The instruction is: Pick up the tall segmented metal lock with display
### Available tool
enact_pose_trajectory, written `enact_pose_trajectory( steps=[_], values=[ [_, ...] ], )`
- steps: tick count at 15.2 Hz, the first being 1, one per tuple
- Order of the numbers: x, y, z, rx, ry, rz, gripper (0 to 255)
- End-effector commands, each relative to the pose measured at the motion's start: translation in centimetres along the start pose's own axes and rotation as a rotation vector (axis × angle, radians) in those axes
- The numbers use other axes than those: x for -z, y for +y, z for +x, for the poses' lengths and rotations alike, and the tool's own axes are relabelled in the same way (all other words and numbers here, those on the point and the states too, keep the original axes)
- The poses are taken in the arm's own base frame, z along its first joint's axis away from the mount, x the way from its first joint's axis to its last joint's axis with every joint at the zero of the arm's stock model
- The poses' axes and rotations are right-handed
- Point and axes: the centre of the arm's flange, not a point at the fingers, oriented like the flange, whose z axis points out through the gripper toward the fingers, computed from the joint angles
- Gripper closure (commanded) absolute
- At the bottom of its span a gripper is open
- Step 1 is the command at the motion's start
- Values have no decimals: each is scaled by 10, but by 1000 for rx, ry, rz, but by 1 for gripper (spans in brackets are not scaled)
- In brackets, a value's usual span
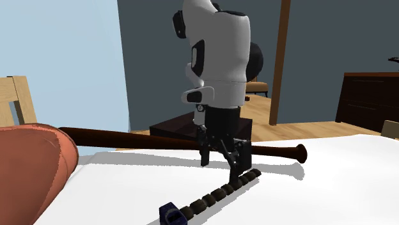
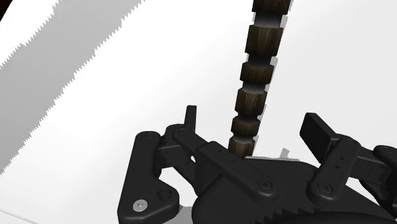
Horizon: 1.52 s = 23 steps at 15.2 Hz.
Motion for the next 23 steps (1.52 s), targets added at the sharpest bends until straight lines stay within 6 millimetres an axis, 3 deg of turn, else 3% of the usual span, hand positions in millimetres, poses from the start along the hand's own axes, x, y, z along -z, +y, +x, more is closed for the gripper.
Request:
enact_pose_trajectory(
  steps=[1,10,11,20,23],
  values=[
    [-16,-10,10,-15,5,-3,0],
    [-56,-11,7,-15,5,-3,0],
    [-56,-10,8,-15,5,-3,255],
    [-56,-11,7,-15,5,-3,255],
    [-40,-10,8,-15,5,-3,255]
  ],
)
